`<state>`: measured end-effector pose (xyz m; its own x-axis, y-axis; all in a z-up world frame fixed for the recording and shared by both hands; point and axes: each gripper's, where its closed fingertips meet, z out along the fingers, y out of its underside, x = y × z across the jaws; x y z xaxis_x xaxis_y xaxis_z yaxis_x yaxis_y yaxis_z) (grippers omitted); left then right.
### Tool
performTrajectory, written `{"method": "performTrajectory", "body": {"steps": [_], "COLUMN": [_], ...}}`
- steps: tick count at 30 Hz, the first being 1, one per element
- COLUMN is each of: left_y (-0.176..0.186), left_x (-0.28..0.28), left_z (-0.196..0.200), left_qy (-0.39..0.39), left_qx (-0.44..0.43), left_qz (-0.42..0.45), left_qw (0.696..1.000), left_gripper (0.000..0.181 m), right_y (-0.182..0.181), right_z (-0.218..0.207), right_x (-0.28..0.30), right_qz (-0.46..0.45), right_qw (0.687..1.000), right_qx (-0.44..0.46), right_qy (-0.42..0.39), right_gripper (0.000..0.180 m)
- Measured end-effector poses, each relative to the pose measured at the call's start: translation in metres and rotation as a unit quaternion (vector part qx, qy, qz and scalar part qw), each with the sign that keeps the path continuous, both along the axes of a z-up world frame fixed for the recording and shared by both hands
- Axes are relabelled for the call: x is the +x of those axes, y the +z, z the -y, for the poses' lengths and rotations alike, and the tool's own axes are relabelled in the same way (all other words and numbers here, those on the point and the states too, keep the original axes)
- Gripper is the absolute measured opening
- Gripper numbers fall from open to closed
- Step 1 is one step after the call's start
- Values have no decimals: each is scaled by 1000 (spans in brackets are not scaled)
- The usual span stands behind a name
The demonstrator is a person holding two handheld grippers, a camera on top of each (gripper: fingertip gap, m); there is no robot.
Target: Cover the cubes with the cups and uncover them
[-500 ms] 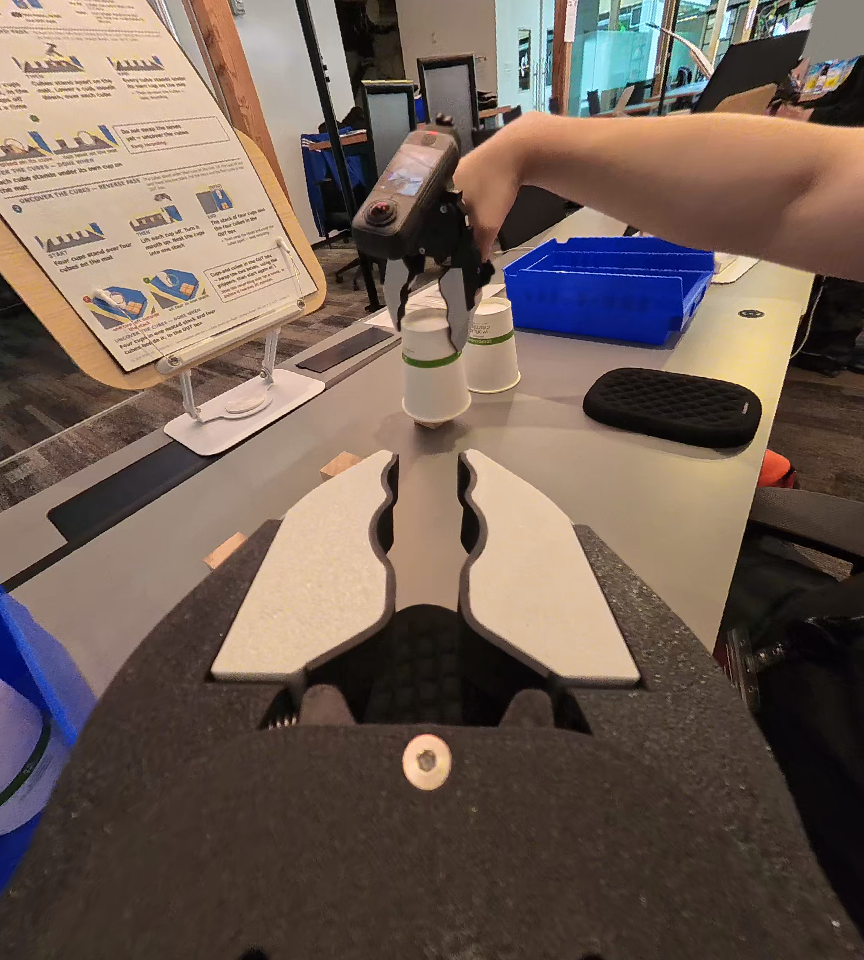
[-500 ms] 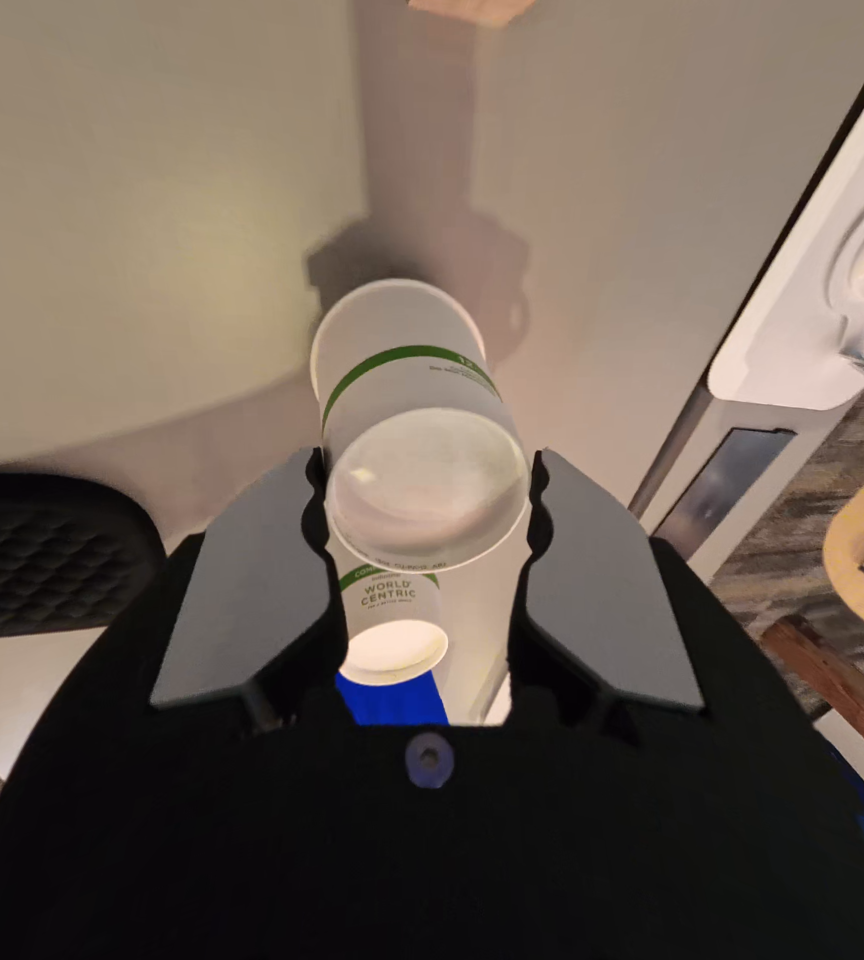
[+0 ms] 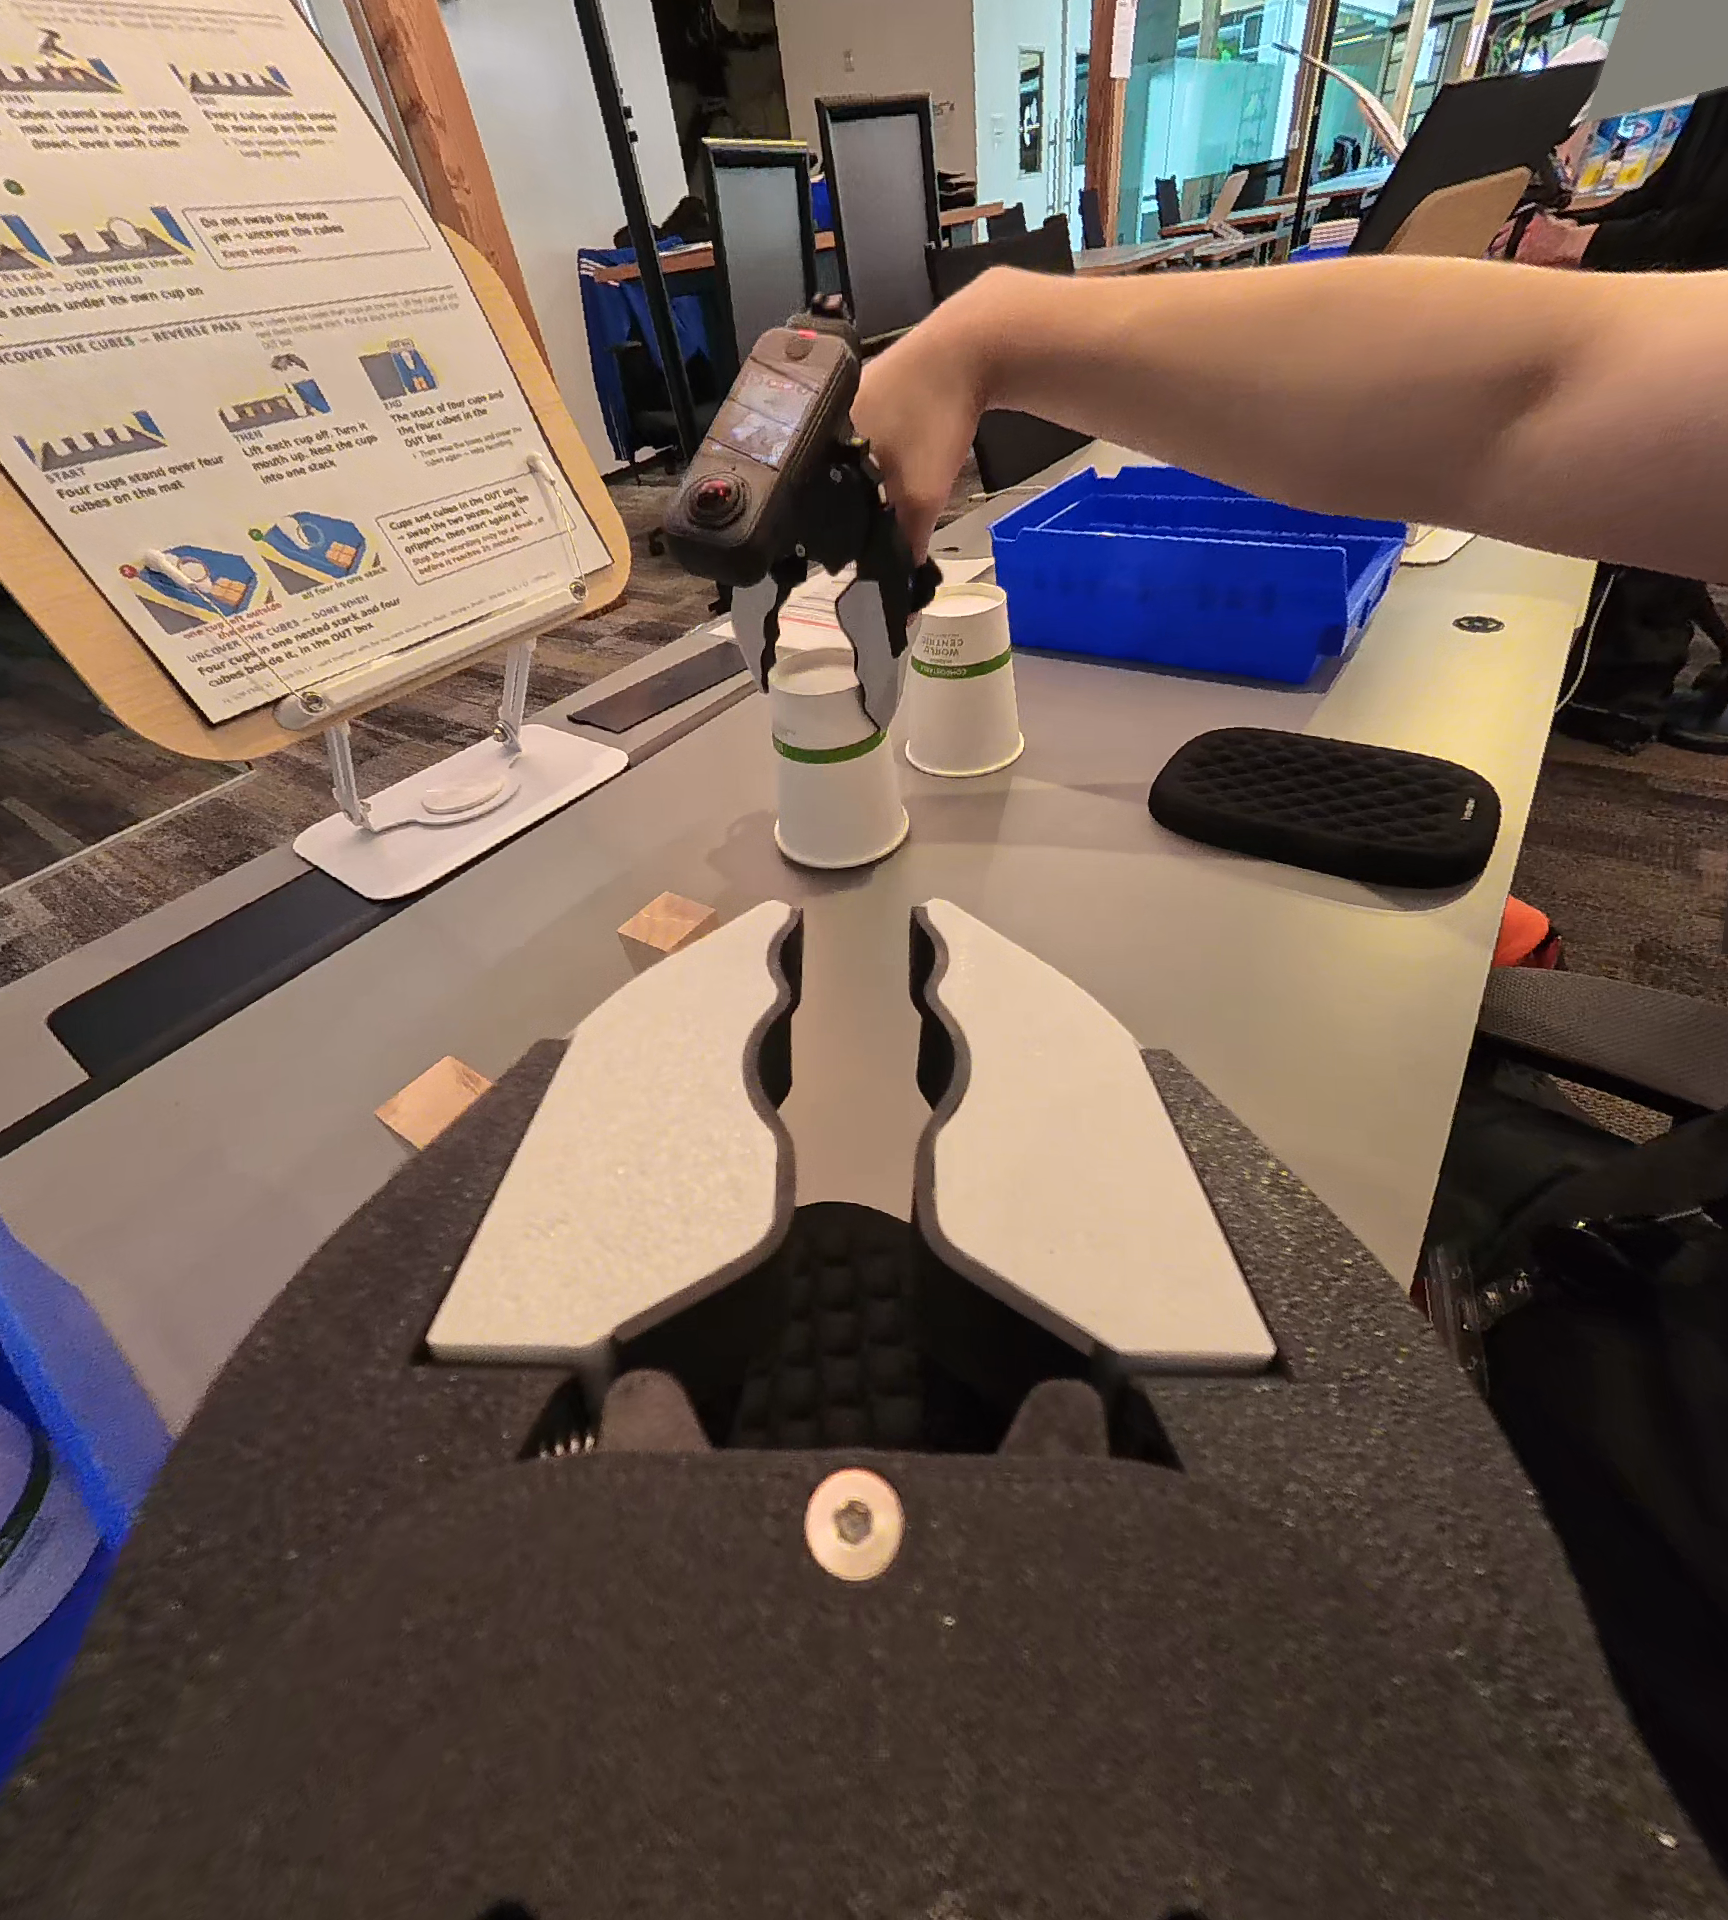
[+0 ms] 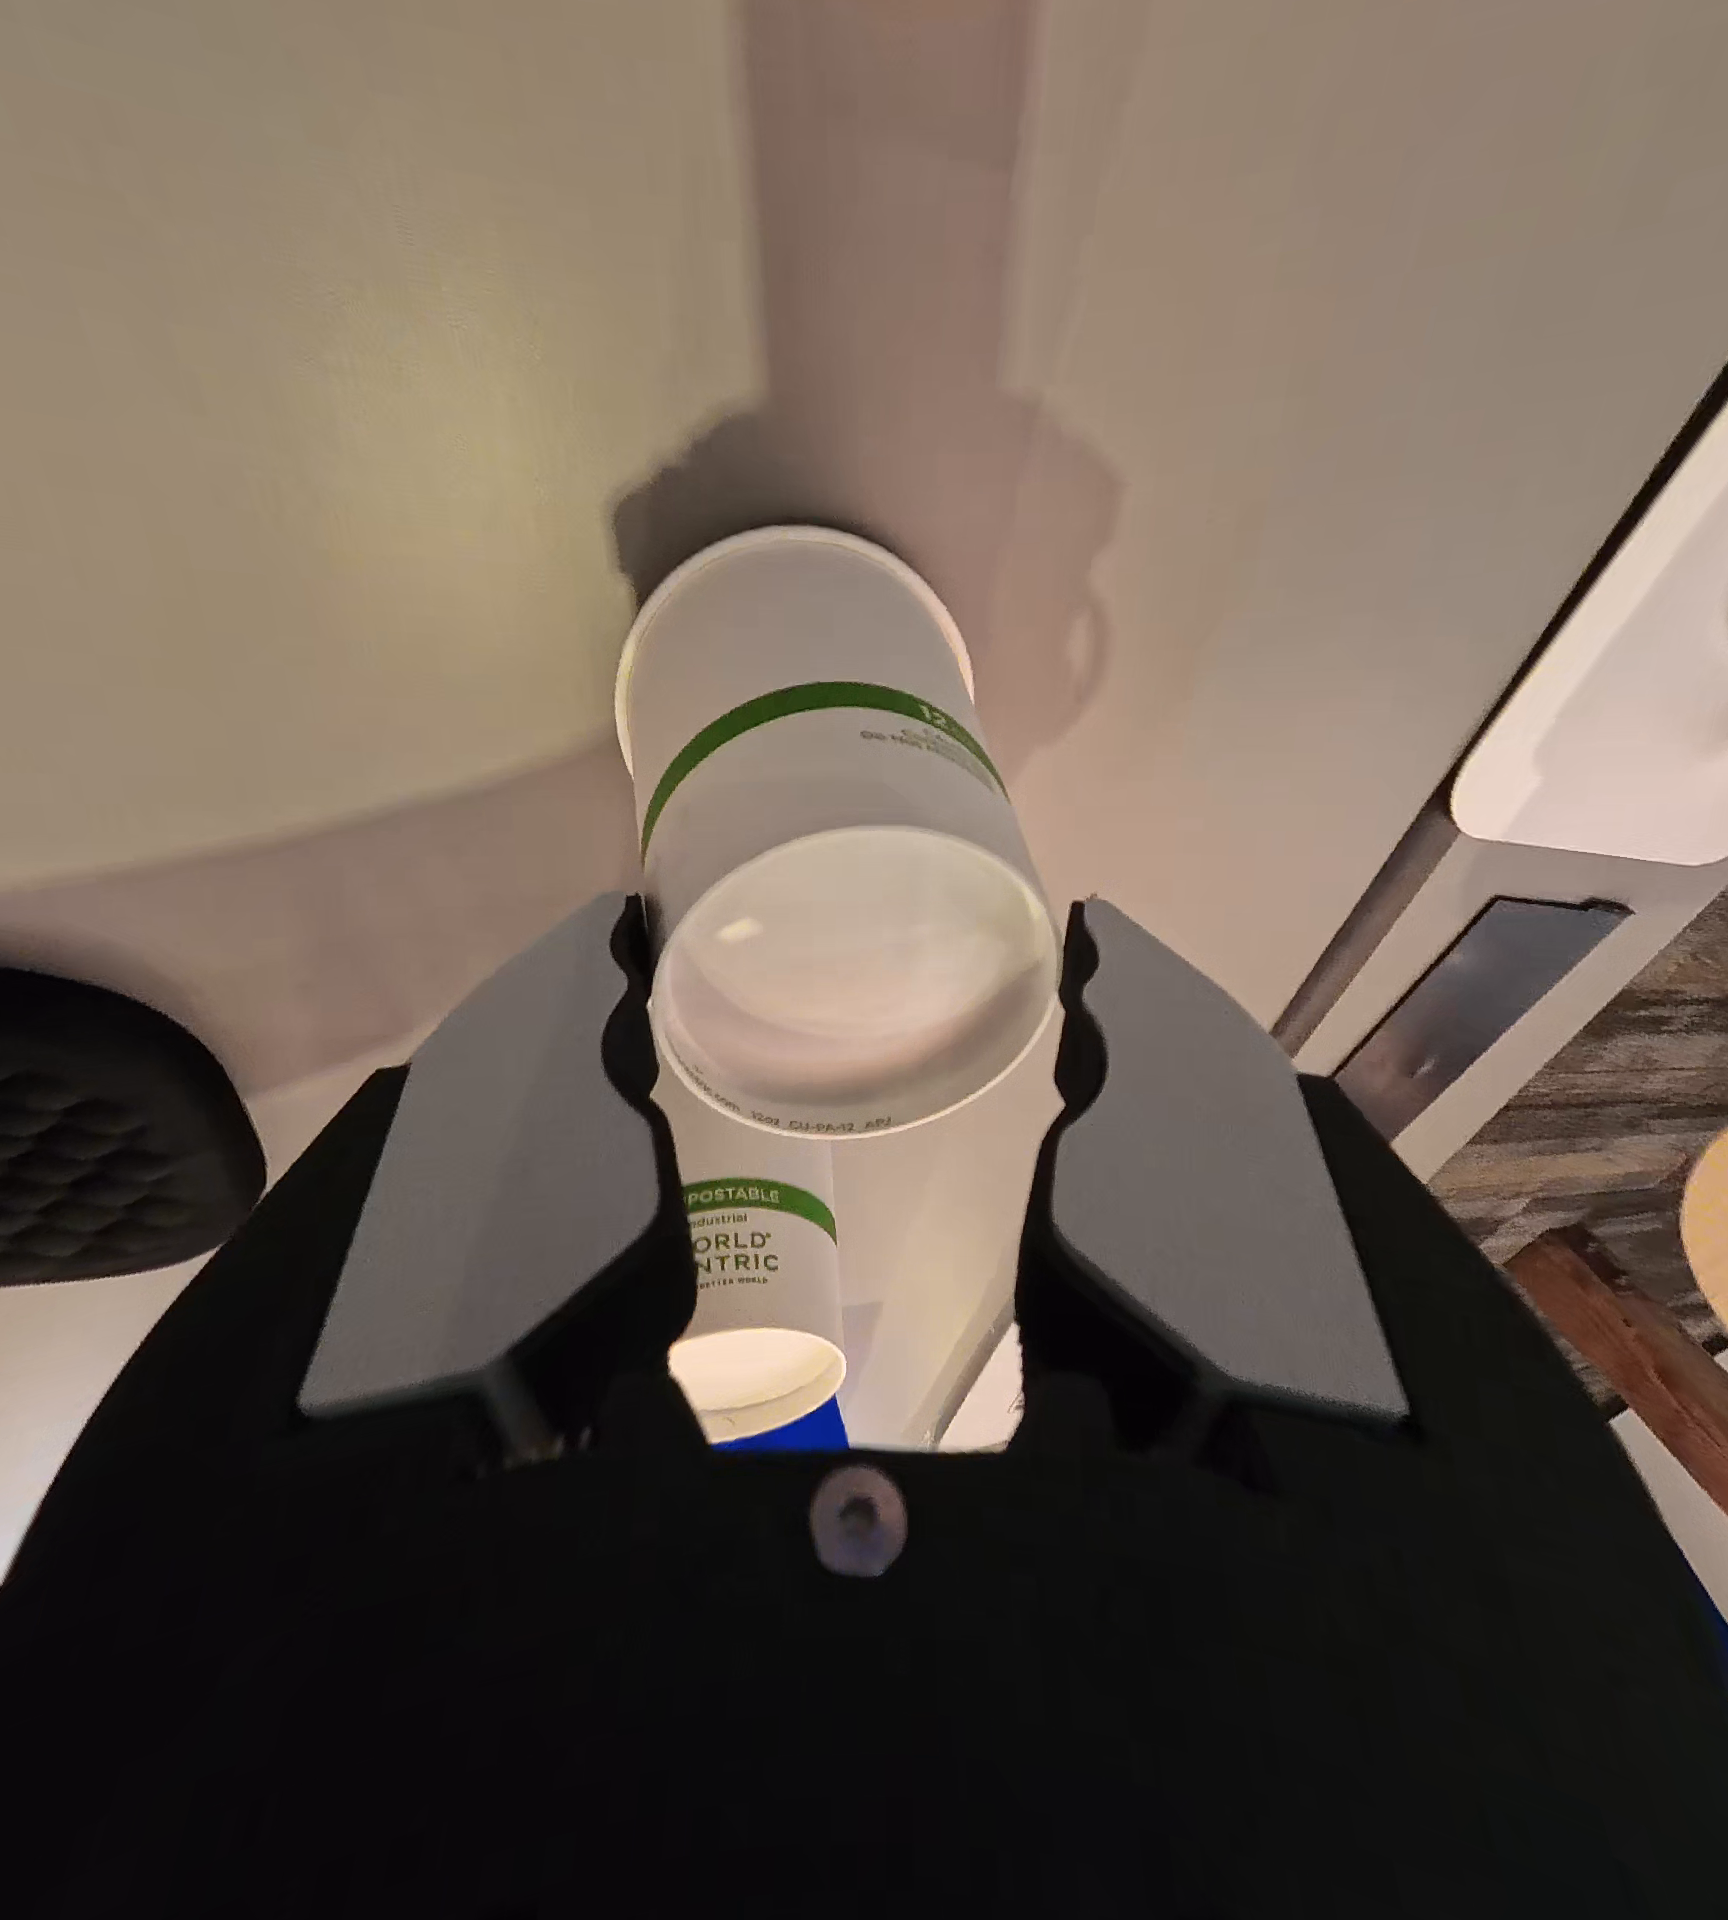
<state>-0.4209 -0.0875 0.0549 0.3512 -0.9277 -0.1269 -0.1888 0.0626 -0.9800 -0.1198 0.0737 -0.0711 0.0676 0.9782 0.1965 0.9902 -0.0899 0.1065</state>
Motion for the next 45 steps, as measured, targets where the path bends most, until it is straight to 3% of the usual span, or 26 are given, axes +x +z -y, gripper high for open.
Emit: {"method": "performTrajectory", "body": {"steps": [9, 13, 16, 19, 21, 23, 25, 28, 29, 32, 35, 45], "left_y": [2, 9, 11, 13, 13, 10, 2, -25, -36, -59, -69, -90], "left_x": [-2, -14, -37, -72, -92, -102, -110, -127, -130, -129, -128, -137], "left_z": [-1, -8, -29, -71, -100, -123, -146, -181, -189, -208, -224, -241], "left_qy": [7, 26, 75, 155, 189, 196, 203, 213, 208, 197, 203, 216], "left_qx": [0, 6, 26, 58, 66, 54, 39, 25, 15, -16, -23, -74], "left_qz": [-15, -29, -70, -146, -203, -254, -304, -399, -423, -449, -454, -450], "left_qw": [1000, 999, 994, 975, 958, 946, 930, 891, 882, 872, 867, 863], "left_gripper": [23, 26, 27, 27, 27, 26, 26, 25, 24, 22, 19, 9], "right_y": [4, 32, 76, 139, 185, 224, 247, 246, 244, 230, 206, 193], "right_z": [-6, 2, 7, 24, 49, 82, 113, 147, 150, 133, 128, 111], "right_x": [-5, -15, -24, -43, -58, -67, -67, -61, -58, -43, -35, -21], "right_qz": [-21, -94, -196, -356, -478, -586, -662, -705, -701, -664, -631, -645], "right_qw": [999, 993, 972, 915, 849, 768, 692, 646, 647, 691, 725, 725], "right_qx": [38, 67, 126, 190, 222, 243, 262, 248, 254, 267, 257, 231], "right_qy": [1, 4, 7, 17, 44, 81, 118, 153, 160, 101, 99, 71], "right_gripper": [81, 82, 83, 82, 78, 61, 40, 39, 39, 39, 31, 32]}}
